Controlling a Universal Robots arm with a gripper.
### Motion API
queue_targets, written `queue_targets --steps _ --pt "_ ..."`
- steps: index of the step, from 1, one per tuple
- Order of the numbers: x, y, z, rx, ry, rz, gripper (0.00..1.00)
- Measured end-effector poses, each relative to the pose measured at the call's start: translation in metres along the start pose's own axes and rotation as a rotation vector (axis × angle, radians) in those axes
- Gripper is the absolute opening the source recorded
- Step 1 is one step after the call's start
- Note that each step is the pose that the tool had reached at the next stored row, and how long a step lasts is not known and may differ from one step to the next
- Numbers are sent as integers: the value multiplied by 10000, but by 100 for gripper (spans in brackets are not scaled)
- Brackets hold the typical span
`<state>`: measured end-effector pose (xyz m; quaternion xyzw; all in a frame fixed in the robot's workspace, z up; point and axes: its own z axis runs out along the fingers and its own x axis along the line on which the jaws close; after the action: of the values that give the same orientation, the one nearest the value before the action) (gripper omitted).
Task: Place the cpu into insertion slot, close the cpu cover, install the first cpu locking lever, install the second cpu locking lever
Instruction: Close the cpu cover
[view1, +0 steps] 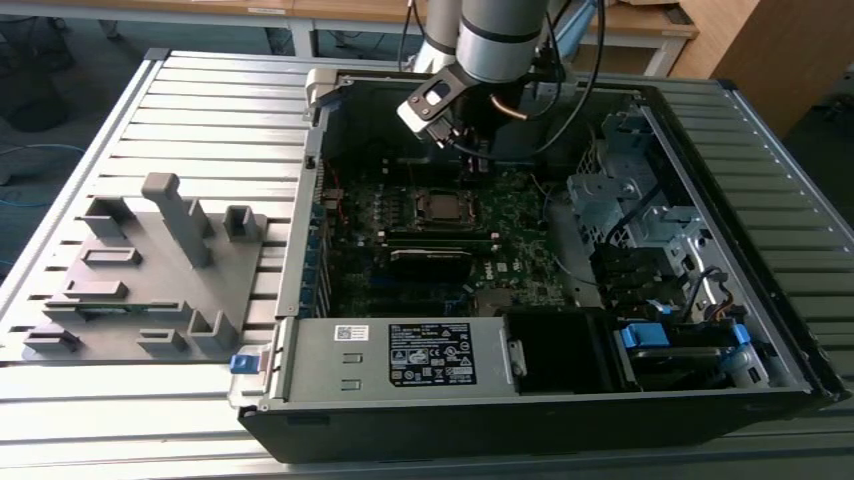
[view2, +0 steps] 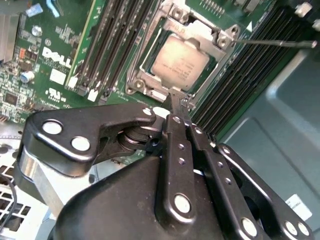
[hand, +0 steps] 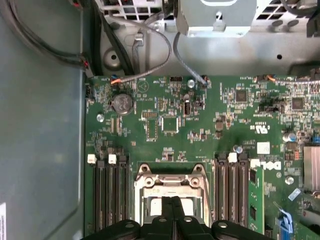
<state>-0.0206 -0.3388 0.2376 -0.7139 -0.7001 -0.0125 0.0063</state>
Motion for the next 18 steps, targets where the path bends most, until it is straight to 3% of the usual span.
queue_targets --steps 7,13,18 --pt "-4 -131 49 -2 0 0 10" --pt "-6 -178 102 -1 -1 0 10" --pt "-6 -182 109 -1 -3 -1 10"
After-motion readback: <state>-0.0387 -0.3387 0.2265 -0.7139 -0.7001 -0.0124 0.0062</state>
